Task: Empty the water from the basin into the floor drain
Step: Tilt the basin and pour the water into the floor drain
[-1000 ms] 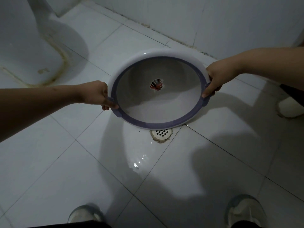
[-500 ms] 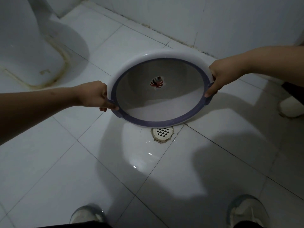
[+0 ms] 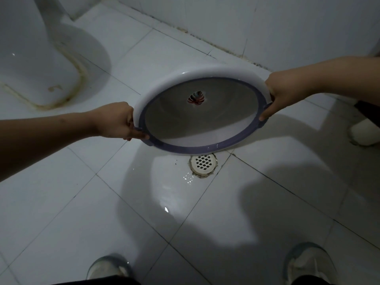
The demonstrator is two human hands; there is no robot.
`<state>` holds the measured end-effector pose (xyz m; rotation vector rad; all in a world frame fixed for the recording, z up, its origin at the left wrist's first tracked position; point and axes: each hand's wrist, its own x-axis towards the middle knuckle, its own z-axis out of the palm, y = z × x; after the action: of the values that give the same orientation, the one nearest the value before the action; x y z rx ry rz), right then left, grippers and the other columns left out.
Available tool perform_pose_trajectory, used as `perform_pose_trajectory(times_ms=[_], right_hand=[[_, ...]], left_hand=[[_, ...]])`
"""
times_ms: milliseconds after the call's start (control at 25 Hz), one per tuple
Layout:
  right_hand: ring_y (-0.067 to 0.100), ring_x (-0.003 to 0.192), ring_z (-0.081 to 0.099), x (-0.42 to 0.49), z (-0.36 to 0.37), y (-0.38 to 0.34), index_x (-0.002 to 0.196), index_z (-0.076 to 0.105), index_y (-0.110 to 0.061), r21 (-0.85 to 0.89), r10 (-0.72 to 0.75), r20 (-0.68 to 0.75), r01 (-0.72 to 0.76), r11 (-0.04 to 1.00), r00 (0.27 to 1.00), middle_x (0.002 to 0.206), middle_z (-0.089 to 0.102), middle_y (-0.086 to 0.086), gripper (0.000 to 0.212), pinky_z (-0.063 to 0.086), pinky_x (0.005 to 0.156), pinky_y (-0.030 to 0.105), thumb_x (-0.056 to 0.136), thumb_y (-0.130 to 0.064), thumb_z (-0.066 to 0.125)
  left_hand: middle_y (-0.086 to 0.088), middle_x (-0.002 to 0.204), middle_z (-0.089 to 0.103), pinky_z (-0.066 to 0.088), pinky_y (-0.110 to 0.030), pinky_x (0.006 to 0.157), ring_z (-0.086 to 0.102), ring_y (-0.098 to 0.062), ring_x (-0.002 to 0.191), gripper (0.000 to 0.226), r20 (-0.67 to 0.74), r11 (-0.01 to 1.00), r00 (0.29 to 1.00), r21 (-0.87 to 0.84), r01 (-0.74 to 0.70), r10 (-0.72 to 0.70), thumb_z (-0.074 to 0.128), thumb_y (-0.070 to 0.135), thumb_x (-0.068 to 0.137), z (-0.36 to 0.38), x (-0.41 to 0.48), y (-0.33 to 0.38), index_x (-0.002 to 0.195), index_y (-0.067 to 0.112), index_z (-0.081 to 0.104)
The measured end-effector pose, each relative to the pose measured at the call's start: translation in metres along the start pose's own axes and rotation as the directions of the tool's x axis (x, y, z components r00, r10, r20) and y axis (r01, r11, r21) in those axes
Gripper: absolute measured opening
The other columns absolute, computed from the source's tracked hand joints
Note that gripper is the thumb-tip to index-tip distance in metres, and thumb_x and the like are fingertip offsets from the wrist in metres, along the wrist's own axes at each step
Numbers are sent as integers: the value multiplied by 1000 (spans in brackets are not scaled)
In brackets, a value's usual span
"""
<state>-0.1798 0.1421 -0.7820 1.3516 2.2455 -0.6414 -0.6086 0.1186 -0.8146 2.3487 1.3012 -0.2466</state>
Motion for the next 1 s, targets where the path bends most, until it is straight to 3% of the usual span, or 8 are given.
perform_pose_trajectory(times_ms=[160, 280, 400, 480, 560, 720, 1000], right_hand=[[10, 68, 64, -2, -1, 2, 82, 72, -25, -23, -51, -16, 51, 998, 999, 71, 69, -8, 34, 51, 65, 25, 71, -57, 73], [6, 58, 60, -6, 0, 2, 67, 64, -32, -69, -92, -16, 91, 993, 996, 58, 62, -13, 26, 46, 59, 22, 72, -56, 73], [0, 51, 59, -12, 0, 1, 53, 54, -35, -98, -97, -25, 94, 991, 995, 48, 59, -19, 34, 40, 51, 19, 71, -57, 74], [-6, 51, 57, -15, 1, 1, 50, 50, -35, -116, -99, -30, 95, 989, 995, 50, 58, -29, 38, 37, 48, 19, 71, -58, 72], [3, 46, 56, -18, 2, -1, 53, 50, -34, -176, -103, -26, 97, 980, 994, 48, 58, -13, 38, 40, 49, 22, 73, -59, 70], [9, 56, 57, -18, 5, -10, 64, 55, -29, -318, -96, 20, 98, 943, 995, 62, 59, -9, 33, 47, 56, 28, 78, -57, 64], [10, 49, 56, -21, 8, -15, 57, 51, -26, -404, -74, 52, 89, 911, 996, 56, 60, -6, 41, 40, 49, 24, 77, -61, 59]], left_hand=[[2, 46, 60, 49, -30, 48, 58, -20, 45, 44, -84, 992, 992, 92, -87, 95, 75, 50, 75, 1, -6, 7, 51, 17, 58], [4, 42, 49, 36, -20, 41, 48, -18, 37, 47, -99, 975, 973, 99, -197, 207, 69, 55, 77, 4, -13, 13, 55, 16, 53], [-1, 45, 53, 40, -25, 41, 50, -23, 39, 62, -74, 960, 958, 71, -272, 277, 52, 68, 76, 10, -18, 17, 63, 8, 62], [2, 44, 53, 37, -20, 41, 48, -20, 37, 60, -88, 939, 936, 76, -334, 340, 50, 67, 78, 14, -21, 20, 64, 10, 64], [0, 43, 53, 34, -18, 41, 46, -21, 35, 58, -105, 914, 910, 123, -388, 400, 49, 62, 81, 20, -23, 23, 60, 10, 63], [-5, 44, 55, 41, -28, 37, 48, -28, 36, 54, -102, 867, 875, 230, -441, 472, 51, 53, 84, 24, -22, 24, 55, 8, 61], [-2, 45, 56, 43, -28, 37, 50, -24, 37, 47, -51, 834, 851, 237, -499, 523, 57, 49, 85, 41, -31, 23, 56, 12, 61]])
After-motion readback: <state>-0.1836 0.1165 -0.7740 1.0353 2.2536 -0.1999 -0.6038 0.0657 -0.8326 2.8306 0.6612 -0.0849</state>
